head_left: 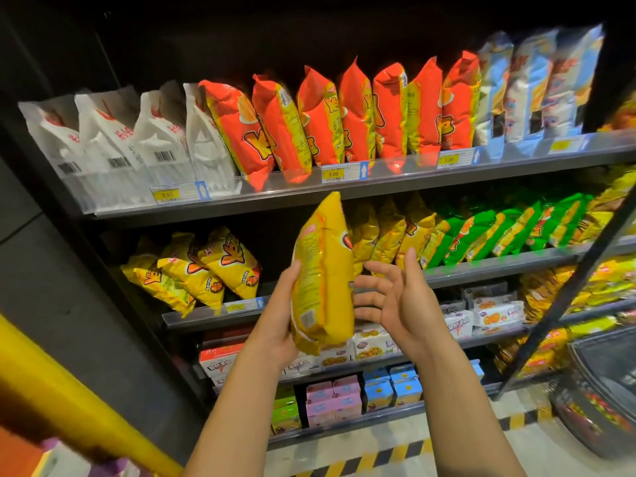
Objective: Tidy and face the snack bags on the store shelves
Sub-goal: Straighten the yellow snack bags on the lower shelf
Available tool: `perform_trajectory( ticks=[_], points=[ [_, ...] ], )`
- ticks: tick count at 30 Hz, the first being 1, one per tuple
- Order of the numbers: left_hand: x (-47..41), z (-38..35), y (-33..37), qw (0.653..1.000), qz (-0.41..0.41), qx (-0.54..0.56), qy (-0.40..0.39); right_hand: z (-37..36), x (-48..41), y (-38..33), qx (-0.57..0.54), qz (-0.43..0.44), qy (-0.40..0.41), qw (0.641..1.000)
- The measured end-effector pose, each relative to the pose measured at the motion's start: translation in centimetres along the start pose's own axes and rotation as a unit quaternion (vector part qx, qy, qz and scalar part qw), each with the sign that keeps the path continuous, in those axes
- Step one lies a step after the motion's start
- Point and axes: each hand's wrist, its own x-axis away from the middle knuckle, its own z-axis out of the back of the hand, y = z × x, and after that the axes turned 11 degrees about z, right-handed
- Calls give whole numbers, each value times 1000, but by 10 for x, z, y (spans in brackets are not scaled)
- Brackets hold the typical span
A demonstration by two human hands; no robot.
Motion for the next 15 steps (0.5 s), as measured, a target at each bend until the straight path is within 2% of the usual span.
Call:
perform_trajectory(
  ticks=[2, 4, 7, 10, 15],
  points=[
    [-2, 3, -3, 999, 0, 34, -23, -2, 0, -1, -7, -3, -13, 1000],
    [-3, 2, -4, 1000, -5, 17, -18, -4, 1, -1, 16, -2, -23, 1000],
    [-4, 1, -4, 997, -44, -57, 27, -5, 4, -4, 90, 16, -82, 992],
    [-6, -2, -5, 979, -108, -160, 67, -3, 11, -6, 175, 53, -159, 970],
    [-7, 1, -9, 965, -171, -195, 32, 14, 9, -6, 229, 96, -146, 958]
  ],
)
